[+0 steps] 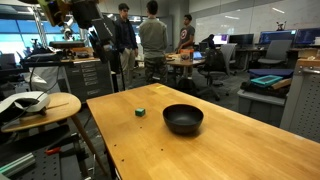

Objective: Place the green block in the black bowl

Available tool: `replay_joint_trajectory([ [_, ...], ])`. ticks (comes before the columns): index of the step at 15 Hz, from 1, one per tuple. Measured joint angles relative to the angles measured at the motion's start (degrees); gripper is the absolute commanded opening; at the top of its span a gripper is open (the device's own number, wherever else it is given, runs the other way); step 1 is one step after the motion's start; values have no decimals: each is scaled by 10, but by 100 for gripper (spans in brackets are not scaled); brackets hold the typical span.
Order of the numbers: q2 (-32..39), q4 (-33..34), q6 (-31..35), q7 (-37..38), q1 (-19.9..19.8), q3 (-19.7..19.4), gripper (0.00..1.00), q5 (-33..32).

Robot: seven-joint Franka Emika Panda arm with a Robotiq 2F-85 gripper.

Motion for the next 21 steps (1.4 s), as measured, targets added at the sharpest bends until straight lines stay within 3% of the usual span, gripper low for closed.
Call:
replay_joint_trajectory([
  [9, 154, 45, 83, -92, 1, -9, 100, -36],
  [21, 394, 174, 166, -153, 46, -16, 100, -45],
])
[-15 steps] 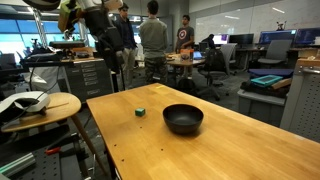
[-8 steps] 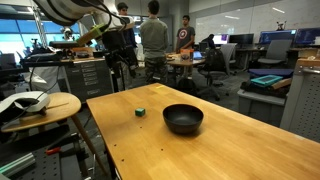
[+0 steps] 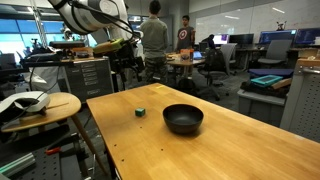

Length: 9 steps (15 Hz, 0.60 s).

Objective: Place the green block in the black bowl

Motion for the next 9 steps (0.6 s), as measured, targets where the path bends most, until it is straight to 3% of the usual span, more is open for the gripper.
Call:
replay_joint_trajectory([
  [9, 143, 80, 23, -10, 18, -12, 100, 0],
])
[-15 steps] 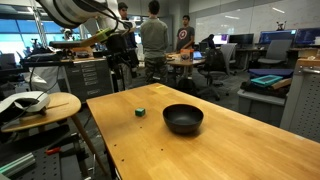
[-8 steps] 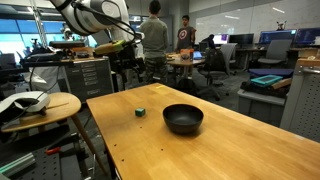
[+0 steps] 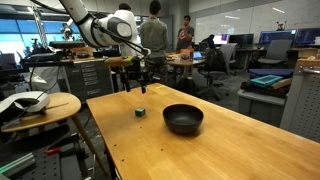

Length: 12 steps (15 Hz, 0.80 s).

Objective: Place the green block in the black bowl

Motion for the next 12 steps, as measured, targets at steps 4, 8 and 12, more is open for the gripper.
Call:
replay_joint_trajectory([
  [4, 43, 20, 5, 0, 16, -5, 100, 0],
  [8, 81, 27, 32, 0, 25, -12, 100, 0],
  [12, 116, 32, 59, 0, 36, -27, 100, 0],
])
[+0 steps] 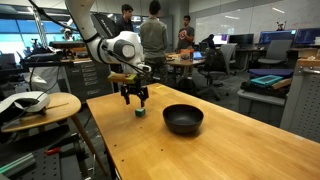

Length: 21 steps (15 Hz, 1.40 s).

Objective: Place the green block in the black bowl

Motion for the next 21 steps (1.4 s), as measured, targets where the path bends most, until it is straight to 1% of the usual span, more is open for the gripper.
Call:
replay_joint_trajectory([
  [3, 20, 7, 14, 0, 8, -11, 100, 0],
  [7, 36, 19, 19, 0, 10, -15, 99, 0],
  [8, 38, 22, 20, -1, 10, -16, 84, 0],
  [9, 40, 24, 20, -1, 10, -16, 74, 0],
  [10, 42, 26, 20, -2, 10, -17, 71, 0],
  [11, 43, 28, 20, -3, 10, -18, 63, 0],
  [12, 45, 30, 20, -5, 10, -18, 53, 0],
  [16, 55, 36, 20, -15, 10, -21, 23, 0],
  [17, 57, 37, 20, -16, 10, -21, 21, 0],
  [21, 58, 39, 20, -20, 10, -21, 21, 0],
])
